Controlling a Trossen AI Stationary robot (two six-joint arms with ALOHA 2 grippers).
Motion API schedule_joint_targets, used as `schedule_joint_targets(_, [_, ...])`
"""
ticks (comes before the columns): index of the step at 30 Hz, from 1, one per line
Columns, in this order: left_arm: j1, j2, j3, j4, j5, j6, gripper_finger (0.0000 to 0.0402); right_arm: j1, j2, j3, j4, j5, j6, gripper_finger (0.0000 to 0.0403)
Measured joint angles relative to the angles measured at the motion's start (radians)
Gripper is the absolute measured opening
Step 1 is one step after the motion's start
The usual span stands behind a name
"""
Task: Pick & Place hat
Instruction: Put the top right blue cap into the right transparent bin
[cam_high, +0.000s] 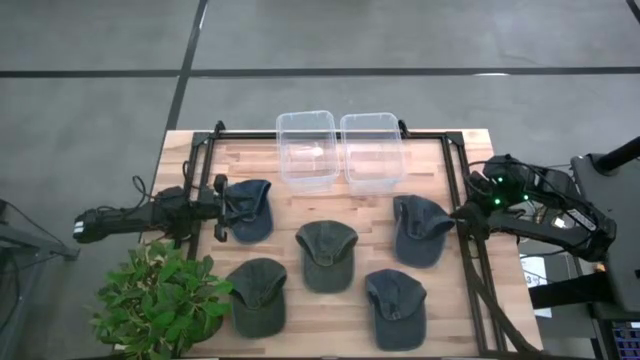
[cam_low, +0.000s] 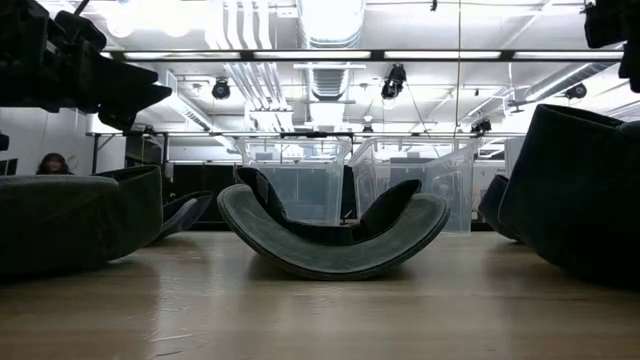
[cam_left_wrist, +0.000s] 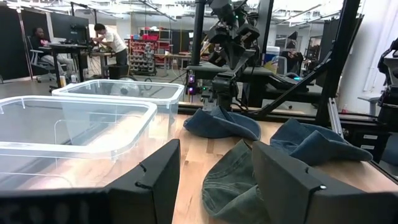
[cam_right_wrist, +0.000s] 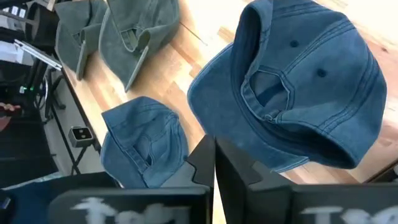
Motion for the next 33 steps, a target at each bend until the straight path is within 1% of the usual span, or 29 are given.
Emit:
schedule_joint_targets(10, [0.000,0.000,0.000,0.000,0.000,0.000,0.0193,0.000,-0.007,0.000,0.003,-0.013,0.101,0.0009])
schedule_joint_targets(18, [0.000,0.000,0.000,0.000,0.000,-0.002,0.0193,0.000,0.026,-0.001,0.114,-0.199,0.186,0.0009])
schedule_joint_targets(23, [0.000,0.000,0.000,0.000,0.001,-0.009,0.0193,0.014,0.086,-0.001,0.117,-0.279,0.253,0.0009])
schedule_joint_targets(29, [0.000,0.000,0.000,0.000,0.000,-0.008,0.0193,0.089,0.209,0.036,0.116,-0.281,0.301,0.0008])
schedule_joint_targets(33, [0.000,0.000,0.000,0.000,0.000,-0.008,0.0193,0.192,0.316,0.090,0.111,-0.221,0.345,0.0008])
